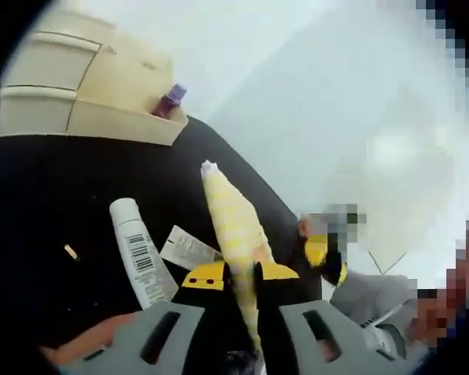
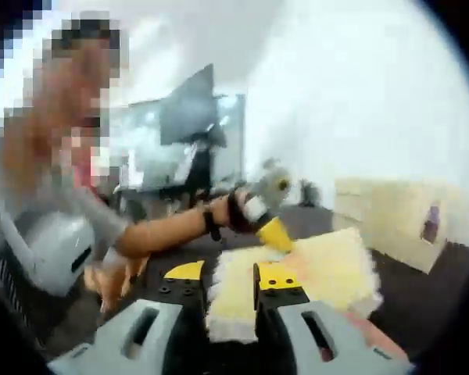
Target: Open the drawer, pick up the cosmetic bottles from the table one by one, place them into the drawer, release the gripper, close the drawer, and move the gripper away
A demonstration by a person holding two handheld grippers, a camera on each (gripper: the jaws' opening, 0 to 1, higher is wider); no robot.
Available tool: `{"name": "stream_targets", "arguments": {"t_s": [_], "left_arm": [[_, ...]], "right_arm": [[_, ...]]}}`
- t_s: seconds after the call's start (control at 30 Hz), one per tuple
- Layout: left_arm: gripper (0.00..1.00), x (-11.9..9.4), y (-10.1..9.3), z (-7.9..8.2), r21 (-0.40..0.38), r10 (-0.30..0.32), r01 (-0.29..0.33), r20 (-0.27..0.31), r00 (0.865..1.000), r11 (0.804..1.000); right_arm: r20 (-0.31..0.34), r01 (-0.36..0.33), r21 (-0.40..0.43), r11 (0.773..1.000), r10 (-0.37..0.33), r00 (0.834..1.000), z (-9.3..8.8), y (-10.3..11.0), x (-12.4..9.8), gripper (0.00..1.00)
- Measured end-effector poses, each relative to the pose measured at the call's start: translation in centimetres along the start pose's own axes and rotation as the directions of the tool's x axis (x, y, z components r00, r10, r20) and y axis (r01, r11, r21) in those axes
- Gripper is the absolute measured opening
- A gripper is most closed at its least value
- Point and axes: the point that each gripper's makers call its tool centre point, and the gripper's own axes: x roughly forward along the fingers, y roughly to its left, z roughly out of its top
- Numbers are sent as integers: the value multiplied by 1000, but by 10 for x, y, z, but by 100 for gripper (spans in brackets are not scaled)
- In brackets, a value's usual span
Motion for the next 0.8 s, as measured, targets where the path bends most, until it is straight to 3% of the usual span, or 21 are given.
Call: {"name": "stream_targets", "arguments": {"t_s": [0.07, 0.17, 0.23, 0.37, 0.43, 0.53, 0.6, 0.7, 0.73, 0.8], "left_arm": [[9, 2, -4, -2, 15, -1, 1, -1, 1000, 1000], [9, -2, -3, 2, 28, -10, 10, 2, 1000, 1000], [8, 0, -5, 1, 33, -13, 13, 0, 1000, 999], [8, 6, -11, -6, 47, -21, 21, -7, 1000, 999], [8, 5, -10, -4, 51, -20, 21, -8, 1000, 999], [8, 5, -10, -4, 50, -24, 24, -12, 1000, 998], [8, 4, -10, -3, 56, -25, 25, -13, 1000, 998], [8, 1, -10, -3, 59, -27, 27, -14, 1000, 998], [8, 1, -11, -3, 65, -27, 28, -15, 1000, 998], [8, 5, -17, -9, 77, -32, 32, -12, 999, 997]], "right_arm": [[50, 144, 133, 981, -151, 987, 12, -42, -9, 27], [-14, 260, 258, 930, -265, 964, -5, -84, -21, 34], [-78, 235, 326, 916, -222, 972, -24, -90, -20, 35], [-111, 191, 499, 845, -157, 981, -50, -94, -10, 35], [-129, 164, 538, 827, -111, 985, -57, -88, -2, 35], [-167, 146, 475, 868, -74, 983, -62, -79, 6, 35], [-154, 99, 501, 860, -24, 988, -59, -72, 11, 35], [-159, 99, 524, 846, -17, 987, -65, -75, 17, 34], [-182, 103, 555, 825, 0, 983, -68, -76, 17, 33], [-177, 99, 535, 839, -4, 984, -65, -81, 21, 33]]}}
